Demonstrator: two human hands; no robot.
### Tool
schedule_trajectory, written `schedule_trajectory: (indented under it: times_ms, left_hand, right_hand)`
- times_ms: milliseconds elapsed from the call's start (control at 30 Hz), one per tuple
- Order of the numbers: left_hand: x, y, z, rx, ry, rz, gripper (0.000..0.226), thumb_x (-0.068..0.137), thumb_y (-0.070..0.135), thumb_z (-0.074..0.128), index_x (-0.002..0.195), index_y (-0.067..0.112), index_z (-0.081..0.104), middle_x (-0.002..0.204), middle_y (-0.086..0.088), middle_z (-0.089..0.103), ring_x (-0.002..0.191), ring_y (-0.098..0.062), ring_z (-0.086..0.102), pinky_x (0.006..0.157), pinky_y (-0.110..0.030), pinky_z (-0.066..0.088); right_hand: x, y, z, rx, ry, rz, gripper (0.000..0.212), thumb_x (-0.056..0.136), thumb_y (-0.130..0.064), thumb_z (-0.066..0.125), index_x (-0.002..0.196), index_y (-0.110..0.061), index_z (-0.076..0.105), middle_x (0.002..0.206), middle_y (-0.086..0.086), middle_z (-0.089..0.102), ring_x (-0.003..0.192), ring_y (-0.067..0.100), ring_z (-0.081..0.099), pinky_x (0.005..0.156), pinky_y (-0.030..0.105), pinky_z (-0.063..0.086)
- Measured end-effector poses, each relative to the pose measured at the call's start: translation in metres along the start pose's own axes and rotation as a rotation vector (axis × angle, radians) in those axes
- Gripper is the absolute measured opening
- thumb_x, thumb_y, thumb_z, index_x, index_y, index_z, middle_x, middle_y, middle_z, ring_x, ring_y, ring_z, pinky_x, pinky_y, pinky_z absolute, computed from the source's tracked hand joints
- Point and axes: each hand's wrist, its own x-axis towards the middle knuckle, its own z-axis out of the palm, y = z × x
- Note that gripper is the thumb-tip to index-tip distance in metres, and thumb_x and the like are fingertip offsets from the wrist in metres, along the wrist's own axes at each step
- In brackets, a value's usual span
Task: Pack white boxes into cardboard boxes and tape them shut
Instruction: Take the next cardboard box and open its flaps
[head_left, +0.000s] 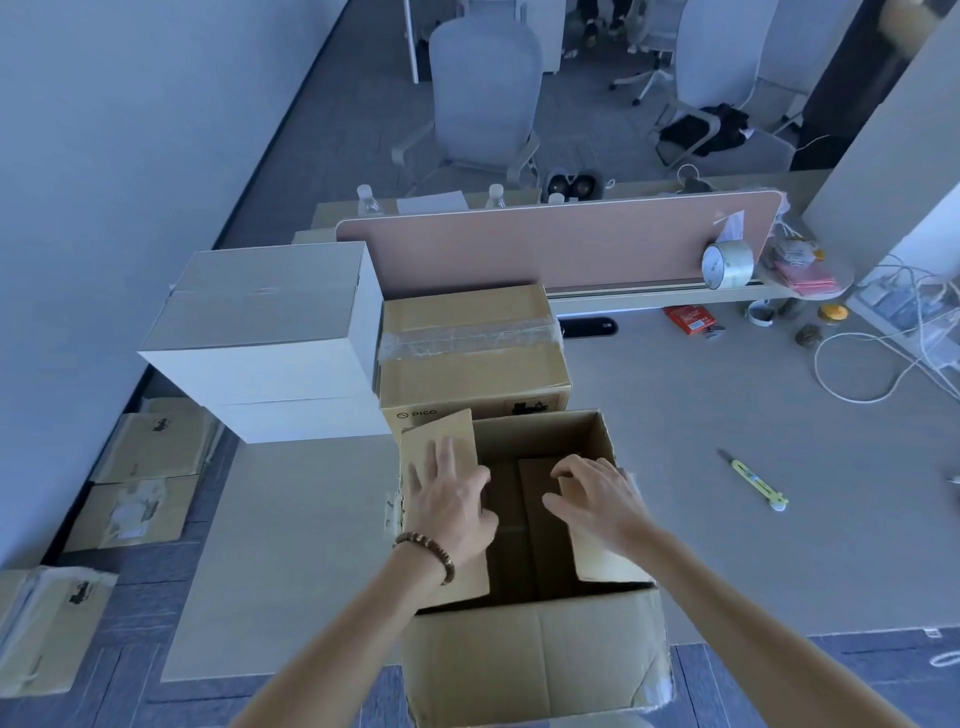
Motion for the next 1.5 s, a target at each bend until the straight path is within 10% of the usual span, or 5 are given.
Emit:
schedule_trajectory:
  times_ms: [133, 400, 633, 867, 1500]
  left_hand:
    - [-0.016, -0.013, -0.035, -0.172, 0.032, -0.049, 0.044, 0.088, 0.014, 0.052, 0.131, 0.025, 0.054, 0.135, 0.002, 0.044, 0.112, -0.021, 0.056, 0.091, -0.035, 0.051]
    - [-0.037, -0.089, -0.048, -0.193, 0.130, -0.217, 0.056, 0.085, -0.003, 0.049, 0.137, 0.018, 0.051, 0.139, -0.010, 0.047, 0.118, -0.032, 0.056, 0.099, -0.040, 0.047]
    - [-0.033, -0.108, 0.001, 0.069, 0.013, -0.419, 0.041, 0.101, 0.036, 0.044, 0.133, 0.010, 0.048, 0.159, -0.030, -0.015, 0.147, -0.047, -0.017, 0.122, -0.055, 0.007]
    - [-0.020, -0.072, 0.059, -0.133, -0.028, -0.399, 0.096, 0.097, 0.047, 0.052, 0.155, 0.011, -0.015, 0.162, -0.025, -0.008, 0.150, -0.044, -0.006, 0.121, -0.055, 0.008]
    - [-0.013, -0.078, 0.079, -0.422, 0.080, -0.334, 0.092, 0.088, -0.005, 0.053, 0.157, 0.015, -0.004, 0.162, -0.001, 0.016, 0.124, -0.024, 0.054, 0.086, -0.033, 0.052]
  right_hand:
    - [-0.008, -0.005, -0.027, 0.127, -0.013, 0.035, 0.034, 0.092, -0.041, 0.061, 0.125, -0.033, 0.057, 0.117, -0.018, 0.055, 0.113, 0.005, 0.045, 0.096, 0.030, 0.037]
    - [-0.017, 0.014, -0.079, 0.381, 0.001, 0.197, 0.051, 0.088, 0.015, 0.045, 0.110, -0.026, 0.068, 0.104, -0.013, 0.064, 0.105, 0.010, 0.059, 0.076, 0.015, 0.049]
    - [-0.024, 0.065, -0.071, -0.577, 0.135, 0.278, 0.046, 0.083, -0.005, 0.056, 0.121, -0.030, 0.063, 0.135, 0.004, 0.051, 0.134, 0.027, 0.038, 0.113, 0.049, 0.024]
    - [-0.019, 0.047, 0.001, -0.330, 0.091, 0.278, 0.042, 0.099, -0.043, 0.049, 0.132, -0.016, 0.050, 0.130, 0.008, 0.055, 0.120, 0.028, 0.053, 0.090, 0.040, 0.049]
    - [-0.014, 0.048, 0.038, -0.221, 0.129, 0.353, 0.075, 0.091, 0.001, 0.052, 0.154, -0.009, 0.012, 0.138, 0.015, 0.047, 0.120, 0.029, 0.053, 0.097, 0.037, 0.053]
